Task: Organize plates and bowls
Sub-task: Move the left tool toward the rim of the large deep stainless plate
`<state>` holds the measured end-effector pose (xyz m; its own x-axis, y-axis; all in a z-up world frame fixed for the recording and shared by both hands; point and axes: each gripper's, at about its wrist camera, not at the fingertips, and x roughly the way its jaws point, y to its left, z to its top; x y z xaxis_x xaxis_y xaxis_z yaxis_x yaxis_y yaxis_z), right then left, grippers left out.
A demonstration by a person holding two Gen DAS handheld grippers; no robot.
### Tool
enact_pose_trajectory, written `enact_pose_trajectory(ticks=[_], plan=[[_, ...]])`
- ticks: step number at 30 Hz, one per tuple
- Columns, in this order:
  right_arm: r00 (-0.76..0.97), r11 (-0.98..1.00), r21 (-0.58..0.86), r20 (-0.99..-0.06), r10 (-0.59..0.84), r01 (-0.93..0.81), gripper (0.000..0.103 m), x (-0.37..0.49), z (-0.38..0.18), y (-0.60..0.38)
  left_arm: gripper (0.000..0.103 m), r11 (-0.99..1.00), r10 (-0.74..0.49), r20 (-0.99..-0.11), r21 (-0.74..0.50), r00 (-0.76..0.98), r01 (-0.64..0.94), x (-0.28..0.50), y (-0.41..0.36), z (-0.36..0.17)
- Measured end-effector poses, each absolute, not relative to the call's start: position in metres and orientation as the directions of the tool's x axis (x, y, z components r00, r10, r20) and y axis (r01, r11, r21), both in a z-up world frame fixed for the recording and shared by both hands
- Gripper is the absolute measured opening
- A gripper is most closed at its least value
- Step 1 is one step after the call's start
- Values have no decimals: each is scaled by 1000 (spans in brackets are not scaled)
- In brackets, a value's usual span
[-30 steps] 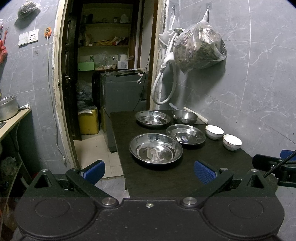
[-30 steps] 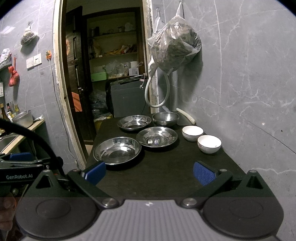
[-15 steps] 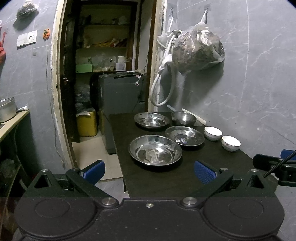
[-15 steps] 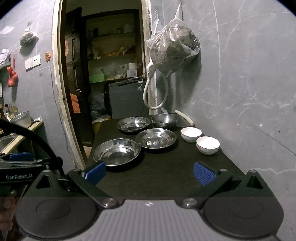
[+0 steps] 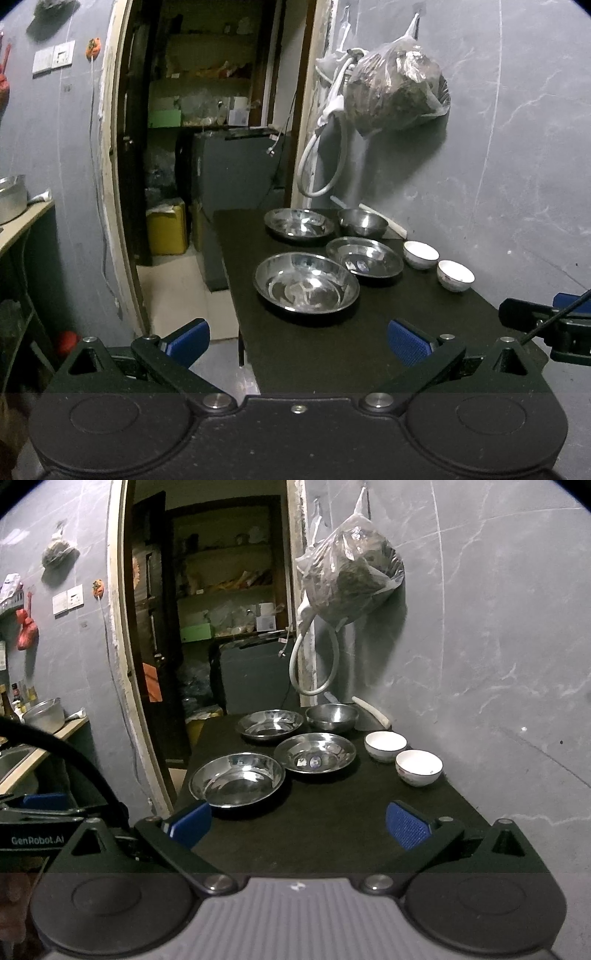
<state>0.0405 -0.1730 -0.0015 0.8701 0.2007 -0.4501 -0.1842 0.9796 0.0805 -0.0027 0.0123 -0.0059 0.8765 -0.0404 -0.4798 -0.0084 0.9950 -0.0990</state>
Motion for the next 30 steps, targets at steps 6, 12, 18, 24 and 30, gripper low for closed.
enact_pose_trajectory(ticks=[6,12,18,24,30], plan=[[862,978,82,-464,207,-191,103,38,-7,-164,102,993,-54,-510,-121,858,-9,-11,23,-12],[848,974,86,-479,226,-211,103,39,-10,-150,102,988,-66,-538,-152,840,-20,-23,40,-15],[827,962,108,-492,272,-252,103,54,-13,-130,102,983,-59,-565,-179,823,-52,-33,69,-21],[789,939,132,-512,339,-317,103,82,-23,-92,102,975,-29,-612,-190,790,-111,-34,106,-28],[768,930,156,-527,364,-333,103,119,-41,-51,102,976,15,-642,-157,767,-151,-13,151,-37]])
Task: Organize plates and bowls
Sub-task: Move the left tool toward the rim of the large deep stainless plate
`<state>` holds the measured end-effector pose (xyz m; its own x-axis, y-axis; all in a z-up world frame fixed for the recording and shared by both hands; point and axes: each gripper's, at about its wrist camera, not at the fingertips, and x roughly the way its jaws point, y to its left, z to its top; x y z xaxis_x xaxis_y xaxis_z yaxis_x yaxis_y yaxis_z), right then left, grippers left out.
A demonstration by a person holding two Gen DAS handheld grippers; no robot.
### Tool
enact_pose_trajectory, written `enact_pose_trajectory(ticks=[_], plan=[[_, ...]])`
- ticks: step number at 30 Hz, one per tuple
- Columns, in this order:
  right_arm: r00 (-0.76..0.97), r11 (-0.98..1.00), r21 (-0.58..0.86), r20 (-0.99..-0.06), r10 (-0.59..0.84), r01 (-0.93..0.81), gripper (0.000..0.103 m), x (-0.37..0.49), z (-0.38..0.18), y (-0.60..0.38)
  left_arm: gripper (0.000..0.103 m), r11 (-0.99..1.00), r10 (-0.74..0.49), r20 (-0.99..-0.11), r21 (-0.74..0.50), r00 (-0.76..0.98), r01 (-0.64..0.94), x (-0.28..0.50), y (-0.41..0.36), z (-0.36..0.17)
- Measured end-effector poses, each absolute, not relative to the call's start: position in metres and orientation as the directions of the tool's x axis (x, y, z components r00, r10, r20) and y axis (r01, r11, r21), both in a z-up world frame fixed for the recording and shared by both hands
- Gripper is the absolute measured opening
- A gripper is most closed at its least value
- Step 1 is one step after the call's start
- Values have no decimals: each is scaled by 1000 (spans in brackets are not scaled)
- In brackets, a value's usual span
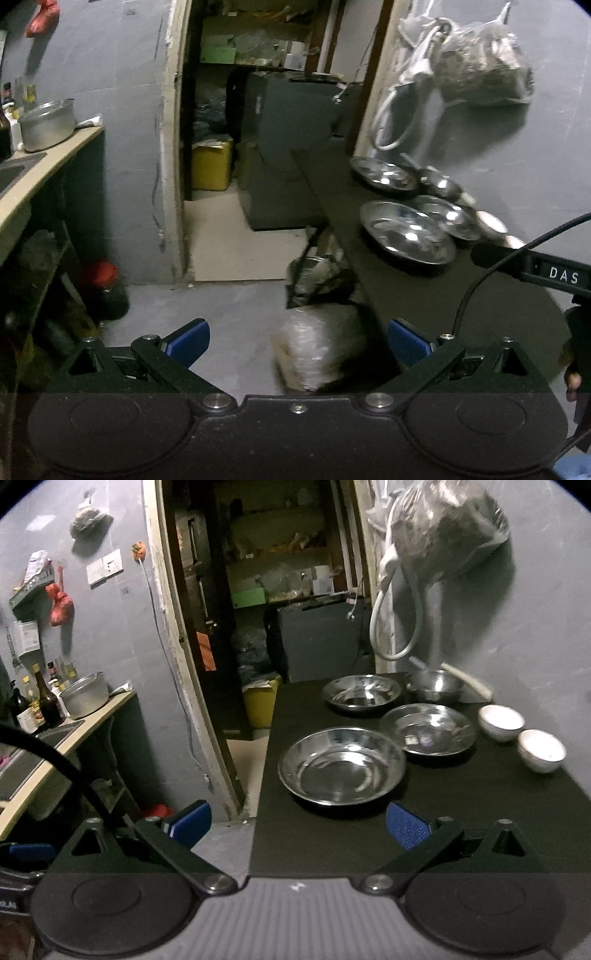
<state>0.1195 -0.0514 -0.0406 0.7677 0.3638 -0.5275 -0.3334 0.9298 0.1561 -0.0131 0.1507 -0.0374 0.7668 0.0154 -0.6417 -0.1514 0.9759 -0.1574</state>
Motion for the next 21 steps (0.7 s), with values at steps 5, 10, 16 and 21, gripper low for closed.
enact_pose_trajectory(ticks=[5,10,16,21], plan=[[775,945,173,-541,326,-278,103,161,-55,-20,102,985,50,-675,-88,736,-147,36,194,-39],[791,969,191,-562,241,-160,103,201,-70,-1,102,993,-16,-689,-97,725,-70,112,233,-34],[796,981,184,-585,154,-54,103,243,-76,19,102,995,-94,-706,-97,702,35,192,252,-26],[810,984,170,-570,138,-48,103,268,-54,29,102,988,-148,-708,-141,691,66,243,254,-26]])
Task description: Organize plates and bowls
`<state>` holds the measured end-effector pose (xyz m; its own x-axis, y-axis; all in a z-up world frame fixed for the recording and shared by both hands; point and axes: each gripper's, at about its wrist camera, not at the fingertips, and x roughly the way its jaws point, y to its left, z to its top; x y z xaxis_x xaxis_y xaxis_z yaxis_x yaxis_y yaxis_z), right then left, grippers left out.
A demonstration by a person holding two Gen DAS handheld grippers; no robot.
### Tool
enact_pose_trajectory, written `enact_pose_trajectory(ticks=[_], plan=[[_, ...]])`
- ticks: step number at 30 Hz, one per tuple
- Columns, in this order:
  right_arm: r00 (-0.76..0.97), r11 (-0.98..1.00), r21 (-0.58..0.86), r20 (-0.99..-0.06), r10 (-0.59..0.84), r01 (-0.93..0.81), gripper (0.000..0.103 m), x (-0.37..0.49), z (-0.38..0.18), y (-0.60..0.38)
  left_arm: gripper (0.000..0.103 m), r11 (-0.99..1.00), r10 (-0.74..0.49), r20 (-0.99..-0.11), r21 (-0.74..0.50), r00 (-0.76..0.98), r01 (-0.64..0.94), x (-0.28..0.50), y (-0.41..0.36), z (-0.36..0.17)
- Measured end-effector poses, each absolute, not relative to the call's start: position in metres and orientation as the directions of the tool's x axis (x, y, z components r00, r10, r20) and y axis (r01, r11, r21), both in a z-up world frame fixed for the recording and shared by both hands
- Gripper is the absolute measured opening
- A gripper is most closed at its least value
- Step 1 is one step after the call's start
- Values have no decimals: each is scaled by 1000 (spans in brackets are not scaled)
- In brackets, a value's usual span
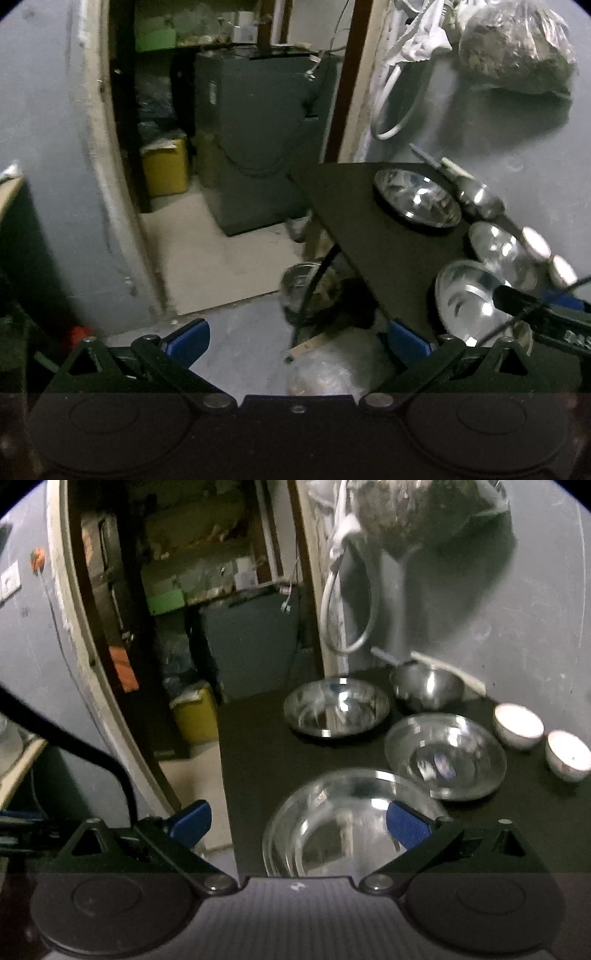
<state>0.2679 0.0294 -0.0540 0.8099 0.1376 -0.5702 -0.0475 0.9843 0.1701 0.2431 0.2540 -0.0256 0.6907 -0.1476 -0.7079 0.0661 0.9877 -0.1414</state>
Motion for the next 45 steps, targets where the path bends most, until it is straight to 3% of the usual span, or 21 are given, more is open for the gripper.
enact_pose_trajectory(ticks=[16,24,36,40,45], plan=[[778,929,195,-614,-135,316,103,362,-50,8,102,879,-417,-727,-170,546,445,509,194,-42],[724,840,317,-678,-123,439,99,444,-65,18,101,752,-553,-736,-239,391,614,601,176,-59],[599,699,347,-788,-145,625,79,483,-107,17,66,625,-626,-744,-300,234,721,658,147,-87],[591,673,351,-791,-158,650,75,486,-112,14,42,600,-620,-760,-300,194,742,662,136,-97],[585,663,347,-793,-171,663,60,494,-116,15,19,578,-626,-764,-321,155,750,664,129,-104]])
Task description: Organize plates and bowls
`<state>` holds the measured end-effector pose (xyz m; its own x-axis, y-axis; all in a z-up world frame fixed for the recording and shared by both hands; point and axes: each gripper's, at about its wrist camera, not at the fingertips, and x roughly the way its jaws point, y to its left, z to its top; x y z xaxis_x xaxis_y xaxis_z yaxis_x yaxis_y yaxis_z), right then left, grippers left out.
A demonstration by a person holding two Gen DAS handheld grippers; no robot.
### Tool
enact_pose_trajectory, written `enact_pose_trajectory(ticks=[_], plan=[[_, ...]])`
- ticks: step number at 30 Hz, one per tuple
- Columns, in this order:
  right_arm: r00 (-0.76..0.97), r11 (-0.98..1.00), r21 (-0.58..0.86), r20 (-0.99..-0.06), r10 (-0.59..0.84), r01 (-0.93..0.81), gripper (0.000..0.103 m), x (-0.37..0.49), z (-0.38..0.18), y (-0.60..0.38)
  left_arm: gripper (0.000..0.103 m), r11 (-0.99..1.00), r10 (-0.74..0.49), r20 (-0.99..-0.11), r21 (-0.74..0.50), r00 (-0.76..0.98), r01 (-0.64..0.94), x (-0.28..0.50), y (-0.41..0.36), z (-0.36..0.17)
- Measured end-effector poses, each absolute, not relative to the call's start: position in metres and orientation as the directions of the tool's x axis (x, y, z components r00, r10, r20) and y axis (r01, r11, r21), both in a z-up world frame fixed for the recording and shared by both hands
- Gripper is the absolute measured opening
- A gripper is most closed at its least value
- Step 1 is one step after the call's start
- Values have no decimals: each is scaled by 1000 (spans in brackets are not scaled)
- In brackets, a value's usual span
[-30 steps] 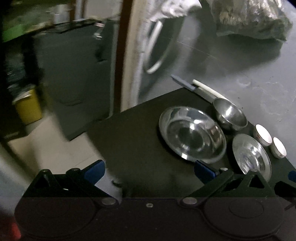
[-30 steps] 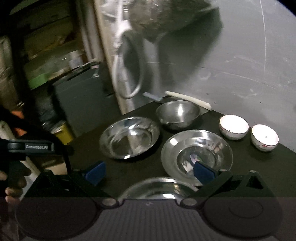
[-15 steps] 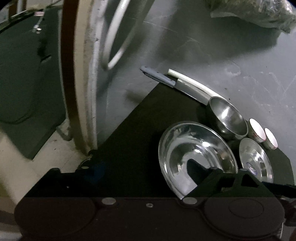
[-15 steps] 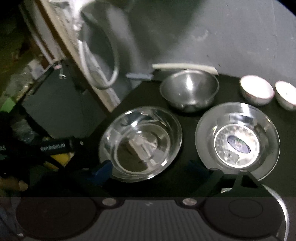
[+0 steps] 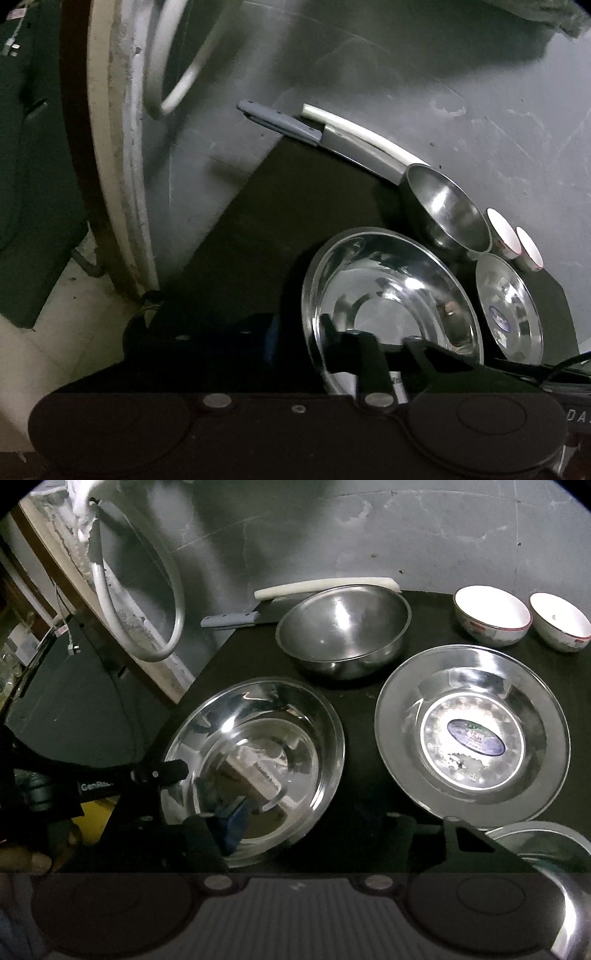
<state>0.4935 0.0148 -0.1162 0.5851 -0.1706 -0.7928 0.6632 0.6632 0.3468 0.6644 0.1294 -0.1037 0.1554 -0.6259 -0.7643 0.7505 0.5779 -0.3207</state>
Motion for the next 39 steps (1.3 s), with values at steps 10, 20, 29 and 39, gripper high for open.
enact_pose_trajectory(ticks=[10,20,29,39], plan=[[652,650,430,-746,-135,627,52,482,-121,15,10,562,-621,-768,-301,153,770,660,126,-104],[692,554,535,-714,-107,638,53,464,-132,-8,10,576,-601,-779,-269,177,772,656,122,-103],[693,577,525,-713,-103,626,35,472,-132,-17,10,587,-593,-782,-254,194,769,654,119,-103],[681,619,477,-721,-131,624,17,472,-130,-16,10,583,-593,-772,-213,230,784,639,126,-98]])
